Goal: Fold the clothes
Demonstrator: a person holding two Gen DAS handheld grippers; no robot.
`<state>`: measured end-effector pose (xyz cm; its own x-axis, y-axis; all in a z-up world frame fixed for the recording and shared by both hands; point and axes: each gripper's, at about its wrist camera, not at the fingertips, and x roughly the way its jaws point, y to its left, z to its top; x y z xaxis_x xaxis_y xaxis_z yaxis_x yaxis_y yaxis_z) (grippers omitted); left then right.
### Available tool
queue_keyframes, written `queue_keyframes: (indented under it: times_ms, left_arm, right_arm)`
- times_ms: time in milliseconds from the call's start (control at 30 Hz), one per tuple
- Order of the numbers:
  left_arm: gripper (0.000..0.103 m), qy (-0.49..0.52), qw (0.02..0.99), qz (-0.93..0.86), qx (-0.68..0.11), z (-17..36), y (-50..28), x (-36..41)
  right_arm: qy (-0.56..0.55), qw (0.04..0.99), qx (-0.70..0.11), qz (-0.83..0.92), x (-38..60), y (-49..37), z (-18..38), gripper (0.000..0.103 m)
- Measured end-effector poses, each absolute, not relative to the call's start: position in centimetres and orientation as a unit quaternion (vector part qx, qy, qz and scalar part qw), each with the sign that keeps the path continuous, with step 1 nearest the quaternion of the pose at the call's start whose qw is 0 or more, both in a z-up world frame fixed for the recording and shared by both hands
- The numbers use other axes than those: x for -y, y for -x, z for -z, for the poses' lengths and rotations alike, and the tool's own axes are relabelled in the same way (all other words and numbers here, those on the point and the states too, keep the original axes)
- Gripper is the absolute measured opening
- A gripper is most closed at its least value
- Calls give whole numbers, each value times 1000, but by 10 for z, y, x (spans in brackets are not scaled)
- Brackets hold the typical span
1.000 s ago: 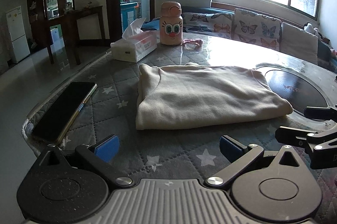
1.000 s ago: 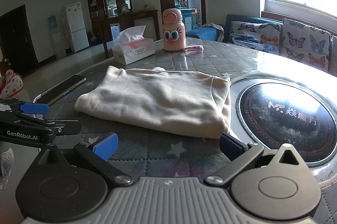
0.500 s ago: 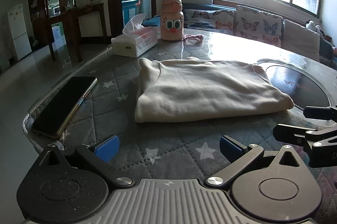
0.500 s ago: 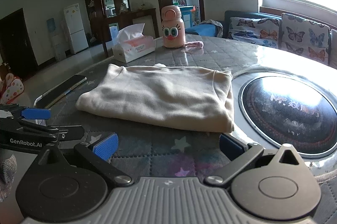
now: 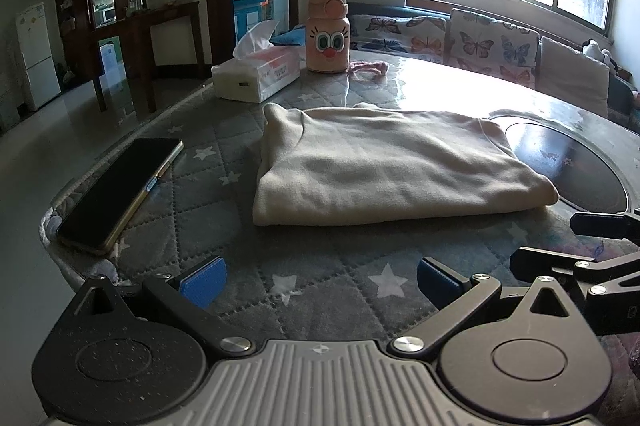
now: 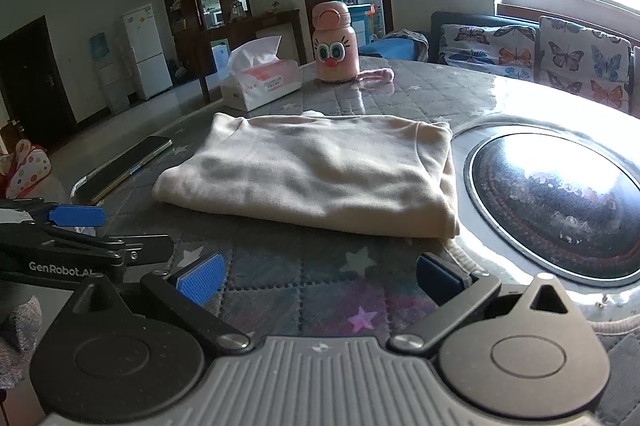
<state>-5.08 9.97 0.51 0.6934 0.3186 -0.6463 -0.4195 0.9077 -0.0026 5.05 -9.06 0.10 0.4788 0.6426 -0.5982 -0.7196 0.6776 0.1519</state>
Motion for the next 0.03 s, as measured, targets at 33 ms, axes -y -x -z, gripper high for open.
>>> queue_keyframes:
  times_ms: [33]
  left_arm:
    - [103,75,917,-201,-337,-5,51,-100]
  right_arm:
    - [60,857,-321,-398,90,-50,-1,103]
